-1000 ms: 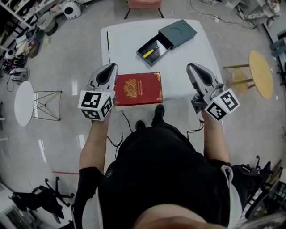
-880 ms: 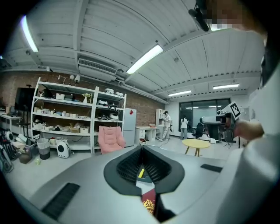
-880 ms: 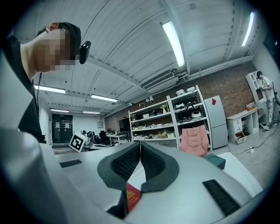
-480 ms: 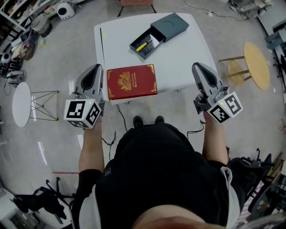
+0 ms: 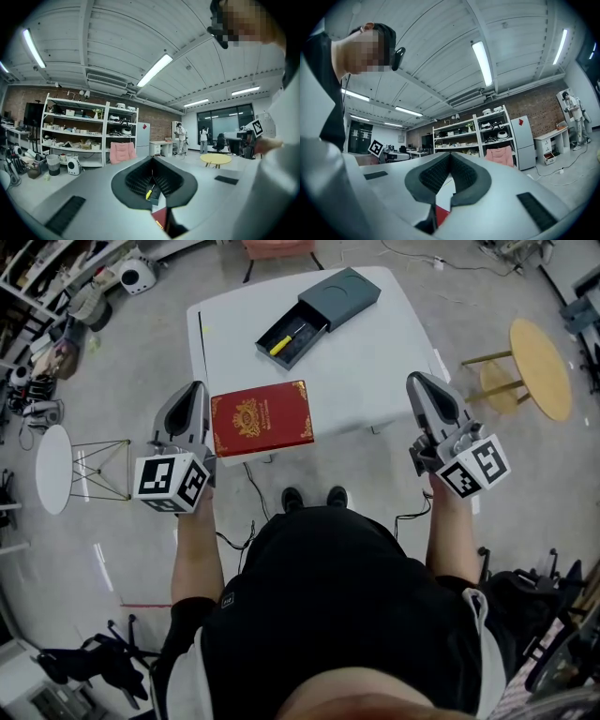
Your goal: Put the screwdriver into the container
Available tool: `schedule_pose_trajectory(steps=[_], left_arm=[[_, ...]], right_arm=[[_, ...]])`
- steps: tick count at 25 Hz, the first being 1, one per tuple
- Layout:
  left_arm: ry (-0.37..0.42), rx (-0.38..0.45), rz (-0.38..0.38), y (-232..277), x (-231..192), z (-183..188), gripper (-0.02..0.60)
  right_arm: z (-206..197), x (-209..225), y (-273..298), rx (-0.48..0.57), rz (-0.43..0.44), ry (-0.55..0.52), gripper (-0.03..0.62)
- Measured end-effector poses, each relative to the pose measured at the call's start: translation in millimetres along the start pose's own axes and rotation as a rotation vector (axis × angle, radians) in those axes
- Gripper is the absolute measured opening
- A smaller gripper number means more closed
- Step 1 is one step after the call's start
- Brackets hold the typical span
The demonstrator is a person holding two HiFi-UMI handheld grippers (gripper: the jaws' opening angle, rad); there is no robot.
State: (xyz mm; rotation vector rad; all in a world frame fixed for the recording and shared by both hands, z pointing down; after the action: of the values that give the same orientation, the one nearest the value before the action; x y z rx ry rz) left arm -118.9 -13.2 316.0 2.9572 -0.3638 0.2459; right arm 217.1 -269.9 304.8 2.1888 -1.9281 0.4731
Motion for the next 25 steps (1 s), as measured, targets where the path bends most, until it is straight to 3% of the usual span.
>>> schedule_pose_trajectory(steps=[8,25], left_arm=[[0.008,0.021,0.0,21,8,14,0.017],[0.022,0.005,0.011,9,7,12,0.017]], right_arm=[[13,9,12,0.043,0.011,-0.012,0.029],[3,0,17,0.004,0.018,-0.009,0.029]])
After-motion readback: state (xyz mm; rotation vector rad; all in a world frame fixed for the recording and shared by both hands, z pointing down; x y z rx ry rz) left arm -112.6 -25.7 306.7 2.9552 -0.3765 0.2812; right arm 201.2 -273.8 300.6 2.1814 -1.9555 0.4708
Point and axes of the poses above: the fingertips, and each gripper's own axes: y forward along the fingers, x to its right, z out of its top, the point moved 9 cm from there along -y, backward along the fingers, and after that the axes turned 12 degrees about y, right-handed, at the moved point
